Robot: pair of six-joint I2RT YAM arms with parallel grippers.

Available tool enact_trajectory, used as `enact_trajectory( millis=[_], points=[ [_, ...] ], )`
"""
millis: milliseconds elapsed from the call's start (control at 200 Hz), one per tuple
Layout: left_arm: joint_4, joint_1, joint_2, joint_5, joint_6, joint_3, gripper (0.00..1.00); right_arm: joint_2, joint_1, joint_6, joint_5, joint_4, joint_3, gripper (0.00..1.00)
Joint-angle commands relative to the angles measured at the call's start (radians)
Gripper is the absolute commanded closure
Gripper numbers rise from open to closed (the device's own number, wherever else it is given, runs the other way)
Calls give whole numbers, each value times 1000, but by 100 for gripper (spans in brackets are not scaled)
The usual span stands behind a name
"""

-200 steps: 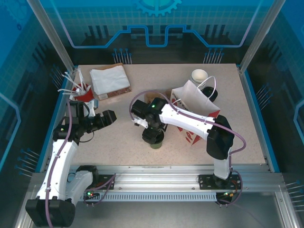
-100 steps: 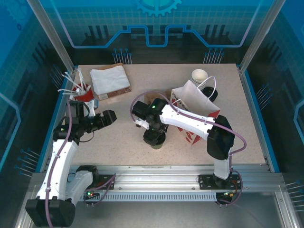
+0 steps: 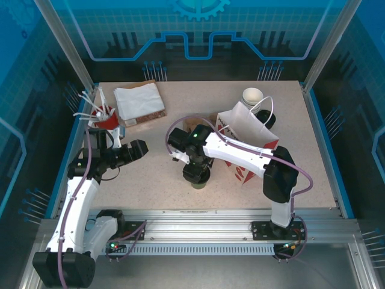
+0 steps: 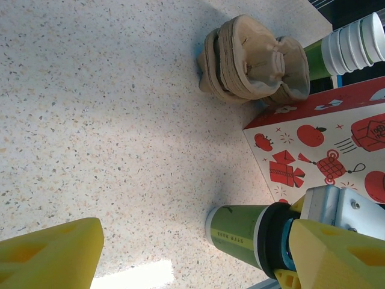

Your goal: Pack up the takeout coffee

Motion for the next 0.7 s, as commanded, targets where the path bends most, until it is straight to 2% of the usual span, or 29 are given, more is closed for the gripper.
enact_trajectory(
  millis=[0,135,230,530,695],
  points=[
    [16,7,-9,31,-11,-5,18,-58,-14,4,-11,-46,6,38],
    [40,-2,-7,33,-33,1,18,-125,-4,5,-47,-85,64,43],
    [66,-42,6,12,-50,27,18,-179,-2,0,-60,-125,140,46],
    [172,-289,117,-164,-110,225,19,-303,-65,-34,-52,-222,454,50],
    [215,-440,252,-240,-56,385,19,-361,-178,-30,-14,-252,563,51]
  ],
)
